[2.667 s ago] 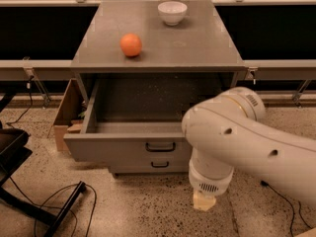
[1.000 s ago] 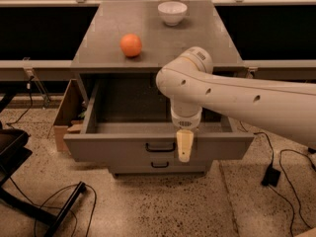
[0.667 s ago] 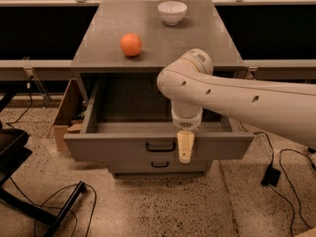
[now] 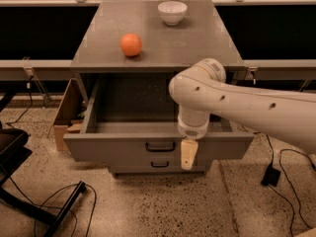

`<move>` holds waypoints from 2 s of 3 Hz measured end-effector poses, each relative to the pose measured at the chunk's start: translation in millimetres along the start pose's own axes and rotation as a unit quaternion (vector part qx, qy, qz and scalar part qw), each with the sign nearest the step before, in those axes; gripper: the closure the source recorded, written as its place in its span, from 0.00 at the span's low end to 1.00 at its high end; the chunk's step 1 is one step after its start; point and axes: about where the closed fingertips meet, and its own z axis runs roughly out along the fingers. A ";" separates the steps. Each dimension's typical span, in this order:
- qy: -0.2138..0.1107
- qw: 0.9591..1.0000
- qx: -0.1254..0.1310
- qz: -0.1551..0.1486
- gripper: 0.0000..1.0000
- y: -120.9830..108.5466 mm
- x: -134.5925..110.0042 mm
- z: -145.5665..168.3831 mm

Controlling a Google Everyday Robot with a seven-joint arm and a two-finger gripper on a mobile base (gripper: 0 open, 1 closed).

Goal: Open top drawer

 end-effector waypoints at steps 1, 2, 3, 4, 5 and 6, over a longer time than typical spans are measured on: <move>0.000 0.999 -0.040 0.028 0.38 46.7 25.0 5.8; 0.000 0.999 -0.040 0.028 0.61 45.8 24.7 2.3; 0.000 0.999 -0.040 0.028 0.85 43.8 24.9 -3.8; 0.002 0.998 -0.045 0.033 1.00 50.1 28.8 -9.2; 0.010 0.997 -0.055 0.045 1.00 66.2 36.5 -14.6; 0.016 0.997 -0.052 0.048 1.00 76.2 43.5 -19.4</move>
Offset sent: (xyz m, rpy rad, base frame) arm -0.2471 -0.0911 0.0063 -0.0589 0.2991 -0.2393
